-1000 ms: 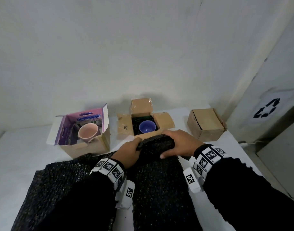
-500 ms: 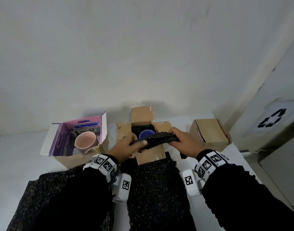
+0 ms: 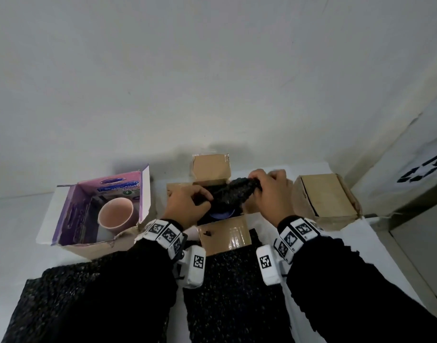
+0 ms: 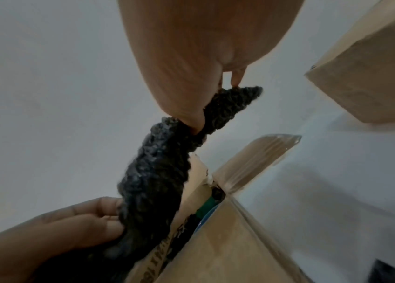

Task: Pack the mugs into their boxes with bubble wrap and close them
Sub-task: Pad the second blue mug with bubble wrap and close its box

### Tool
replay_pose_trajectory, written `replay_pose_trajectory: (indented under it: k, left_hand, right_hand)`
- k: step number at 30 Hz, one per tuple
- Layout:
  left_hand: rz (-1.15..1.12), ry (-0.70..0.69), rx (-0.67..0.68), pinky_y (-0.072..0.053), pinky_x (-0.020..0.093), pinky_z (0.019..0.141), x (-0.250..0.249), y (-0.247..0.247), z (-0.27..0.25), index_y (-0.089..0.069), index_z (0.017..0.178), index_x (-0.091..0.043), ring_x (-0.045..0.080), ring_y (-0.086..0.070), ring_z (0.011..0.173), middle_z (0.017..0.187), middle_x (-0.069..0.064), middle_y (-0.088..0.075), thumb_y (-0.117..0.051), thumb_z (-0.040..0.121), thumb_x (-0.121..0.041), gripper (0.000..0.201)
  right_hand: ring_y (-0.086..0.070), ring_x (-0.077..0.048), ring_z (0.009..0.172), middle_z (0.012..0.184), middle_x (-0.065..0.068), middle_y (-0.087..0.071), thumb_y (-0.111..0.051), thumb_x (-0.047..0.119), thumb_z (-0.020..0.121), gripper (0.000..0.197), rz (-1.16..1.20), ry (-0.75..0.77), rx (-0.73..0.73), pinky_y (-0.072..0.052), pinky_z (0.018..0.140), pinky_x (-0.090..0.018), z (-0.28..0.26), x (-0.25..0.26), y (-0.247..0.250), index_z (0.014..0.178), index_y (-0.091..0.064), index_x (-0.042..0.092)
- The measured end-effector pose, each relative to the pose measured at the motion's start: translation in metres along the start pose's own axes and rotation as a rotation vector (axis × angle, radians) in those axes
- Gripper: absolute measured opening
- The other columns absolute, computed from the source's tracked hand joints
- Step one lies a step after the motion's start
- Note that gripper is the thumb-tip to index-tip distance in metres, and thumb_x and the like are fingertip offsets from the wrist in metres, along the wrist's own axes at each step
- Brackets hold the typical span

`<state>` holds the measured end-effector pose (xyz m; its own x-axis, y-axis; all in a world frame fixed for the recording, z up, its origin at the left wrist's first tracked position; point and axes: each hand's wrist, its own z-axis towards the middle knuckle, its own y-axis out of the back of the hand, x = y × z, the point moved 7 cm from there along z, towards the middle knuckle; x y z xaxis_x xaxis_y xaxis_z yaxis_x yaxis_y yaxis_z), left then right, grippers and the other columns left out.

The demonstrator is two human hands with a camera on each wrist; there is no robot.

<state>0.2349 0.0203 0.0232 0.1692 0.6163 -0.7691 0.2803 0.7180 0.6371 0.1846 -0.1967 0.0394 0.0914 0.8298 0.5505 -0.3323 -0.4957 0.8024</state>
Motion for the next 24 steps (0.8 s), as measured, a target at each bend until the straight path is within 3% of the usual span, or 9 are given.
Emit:
replay_pose_trajectory:
  k: [2,4,7,10,15,19,22,24]
  left_hand:
    - [0.051,-0.039,0.128,-0.053,0.026,0.082,0.004,-0.016,-0.013,-0.065,0.087,-0.042,0.005,-0.063,0.085,0.089,-0.014,-0.068,-0.074,0.074,-0.024,0.024]
    - [0.112,-0.095,0.179,-0.051,0.023,0.082,0.004,-0.027,-0.024,-0.067,0.097,-0.043,0.002,-0.061,0.087,0.096,-0.016,-0.066,-0.075,0.076,-0.027,0.028]
    - [0.111,-0.251,0.151,-0.047,0.019,0.086,-0.003,-0.035,-0.033,-0.072,0.104,-0.033,0.006,-0.061,0.093,0.102,-0.009,-0.067,-0.076,0.076,-0.025,0.029]
    - [0.062,-0.343,0.138,-0.041,0.009,0.086,-0.008,-0.044,-0.038,-0.072,0.107,-0.027,0.005,-0.061,0.097,0.103,-0.007,-0.069,-0.074,0.076,-0.019,0.032]
    - [0.053,-0.375,0.059,-0.046,0.027,0.087,-0.005,-0.055,-0.039,-0.067,0.116,-0.025,0.012,-0.055,0.095,0.099,-0.009,-0.068,-0.068,0.076,-0.013,0.042]
    - [0.194,-0.330,-0.028,-0.051,0.035,0.076,0.004,-0.061,-0.037,-0.061,0.117,-0.022,0.022,-0.058,0.090,0.108,0.001,-0.056,-0.063,0.082,-0.019,0.035]
    - [0.363,-0.340,0.025,-0.051,0.039,0.069,0.006,-0.063,-0.035,-0.059,0.116,-0.023,0.026,-0.060,0.084,0.110,0.002,-0.057,-0.061,0.082,-0.016,0.034]
    - [0.466,-0.323,0.051,-0.046,0.035,0.077,0.009,-0.055,-0.030,-0.060,0.116,-0.025,0.023,-0.060,0.090,0.109,-0.001,-0.059,-0.064,0.081,-0.015,0.037]
  right_hand:
    - [-0.036,-0.021,0.101,0.106,0.003,-0.049,-0.059,0.008,0.084,0.026,-0.088,0.128,-0.001,-0.033,0.086,-0.037,0.015,0.011,-0.008,0.096,-0.067,0.030]
    - [-0.045,-0.022,0.093,0.102,0.000,-0.050,-0.058,0.003,0.082,0.026,-0.018,0.217,0.071,-0.043,0.080,-0.037,0.028,0.018,-0.022,0.091,-0.070,0.025]
    - [-0.055,-0.020,0.084,0.098,0.002,-0.053,-0.054,-0.001,0.083,0.029,0.050,0.300,0.259,-0.045,0.075,-0.032,0.037,0.029,-0.046,0.089,-0.071,0.022]
    - [-0.058,-0.023,0.084,0.100,0.000,-0.057,-0.055,-0.002,0.083,0.029,-0.037,0.400,0.388,-0.047,0.075,-0.035,0.041,0.035,-0.062,0.087,-0.073,0.020]
    - [-0.056,-0.020,0.097,0.101,0.004,-0.065,-0.054,0.005,0.082,0.027,-0.282,0.561,0.511,-0.040,0.083,-0.034,0.037,0.036,-0.076,0.093,-0.070,0.024]
    - [-0.050,-0.016,0.102,0.091,0.007,-0.063,-0.048,0.030,0.090,0.016,-0.365,0.593,0.464,-0.030,0.087,-0.033,0.038,0.032,-0.076,0.095,-0.063,0.028]
    - [-0.045,-0.015,0.101,0.088,0.011,-0.064,-0.043,0.048,0.092,0.029,-0.444,0.614,0.419,-0.031,0.088,-0.037,0.038,0.029,-0.075,0.096,-0.066,0.031]
    - [-0.042,-0.016,0.102,0.089,0.012,-0.066,-0.032,0.046,0.090,0.041,-0.491,0.611,0.423,-0.027,0.087,-0.038,0.034,0.025,-0.076,0.095,-0.069,0.029]
